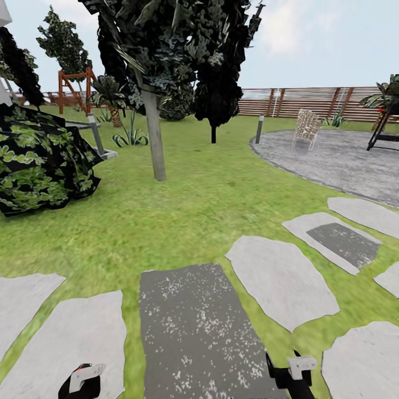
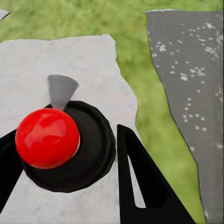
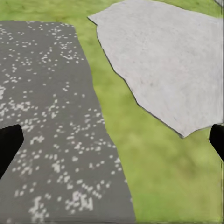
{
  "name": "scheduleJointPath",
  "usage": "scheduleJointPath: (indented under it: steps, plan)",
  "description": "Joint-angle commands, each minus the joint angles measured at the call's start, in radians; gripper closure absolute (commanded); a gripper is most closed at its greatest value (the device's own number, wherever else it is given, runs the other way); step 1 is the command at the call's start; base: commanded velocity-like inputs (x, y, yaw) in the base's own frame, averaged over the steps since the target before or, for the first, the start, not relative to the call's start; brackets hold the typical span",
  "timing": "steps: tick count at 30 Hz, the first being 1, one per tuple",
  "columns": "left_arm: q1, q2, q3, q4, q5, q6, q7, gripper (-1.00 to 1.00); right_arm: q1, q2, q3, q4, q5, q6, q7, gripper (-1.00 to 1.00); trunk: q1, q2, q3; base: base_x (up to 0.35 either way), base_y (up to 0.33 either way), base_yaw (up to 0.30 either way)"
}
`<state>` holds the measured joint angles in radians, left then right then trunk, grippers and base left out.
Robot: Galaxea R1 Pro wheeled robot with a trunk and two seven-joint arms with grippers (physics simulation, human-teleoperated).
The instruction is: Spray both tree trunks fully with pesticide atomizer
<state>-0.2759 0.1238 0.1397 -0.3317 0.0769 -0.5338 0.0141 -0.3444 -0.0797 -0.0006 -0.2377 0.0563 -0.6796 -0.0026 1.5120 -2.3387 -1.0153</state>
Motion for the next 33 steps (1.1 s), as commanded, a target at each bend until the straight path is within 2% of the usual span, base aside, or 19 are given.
scheduleJointPath:
  steps: [1,7,12,33]
  plan:
    - [0.000,0.001,-0.004,0.000,0.008,-0.003,0.001,1.00,-0.001,0.000,-0.001,0.001,0.005,-0.003,0.000,-1.00,0.000,0.000,-0.001,0.000,0.000,-0.252]
    - [0.000,-0.001,-0.005,0.000,0.006,-0.003,0.000,1.00,-0.001,-0.005,-0.002,0.001,0.004,-0.004,-0.001,-1.00,0.000,0.000,-0.001,-0.004,-0.001,-0.262]
    - [0.000,-0.001,-0.005,0.000,0.006,-0.003,0.000,1.00,-0.001,-0.007,-0.003,0.001,0.003,-0.005,-0.002,-1.00,0.000,0.000,-0.001,-0.184,-0.111,-0.266]
    - [0.003,0.001,-0.005,0.001,0.007,-0.003,0.000,1.00,-0.001,-0.007,-0.003,0.001,0.002,-0.003,-0.001,-1.00,0.000,0.000,-0.001,-0.328,0.000,-0.287]
